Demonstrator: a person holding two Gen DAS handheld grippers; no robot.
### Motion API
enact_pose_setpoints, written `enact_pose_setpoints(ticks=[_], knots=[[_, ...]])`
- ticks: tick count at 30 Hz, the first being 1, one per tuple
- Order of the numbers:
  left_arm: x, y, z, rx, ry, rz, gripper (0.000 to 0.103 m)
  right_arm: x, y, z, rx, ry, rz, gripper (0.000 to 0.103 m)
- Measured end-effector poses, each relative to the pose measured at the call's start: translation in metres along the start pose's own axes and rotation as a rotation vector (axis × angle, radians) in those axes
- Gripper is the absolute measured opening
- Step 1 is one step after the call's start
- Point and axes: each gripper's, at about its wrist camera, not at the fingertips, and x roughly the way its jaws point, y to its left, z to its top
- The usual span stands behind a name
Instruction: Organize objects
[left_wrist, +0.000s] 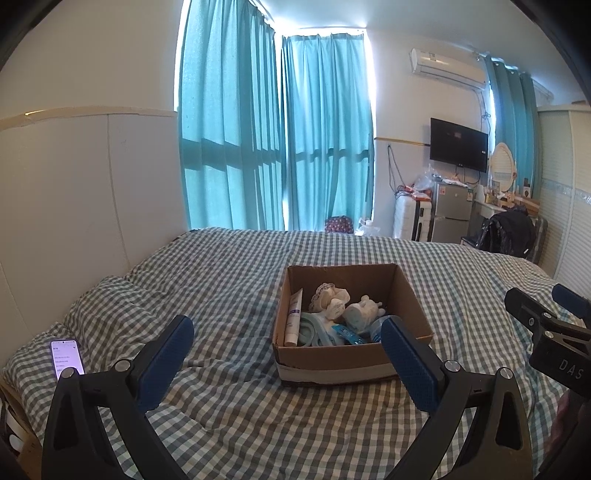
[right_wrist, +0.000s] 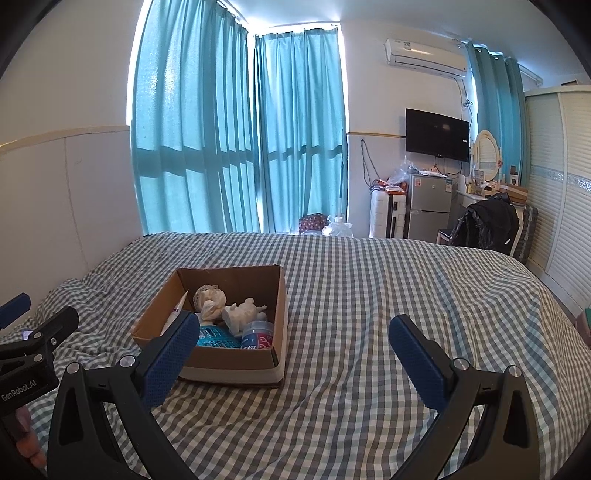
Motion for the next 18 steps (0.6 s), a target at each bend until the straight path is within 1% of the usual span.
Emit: enact_pose_setpoints(ticks=[9,12,18], knots=[[0.0031,0.001,-0.0014,-0.002,0.01,-0.004,0.103,0.0019,0.0047,-0.0024,-0.011,0.005,0.01,0.103],[0.0049,-0.0011,-0.0011,0.02,0.023,-0.03,0.103,0.0017,0.0063,-0.0023,-0.016,0.006,0.011,0.103],[0.0054,-0.0026,-0.0016,0.019,0.028,-0.025,0.103,0.0006,0.0087,-0.0029,-0.019,0.0,0.008,0.103]])
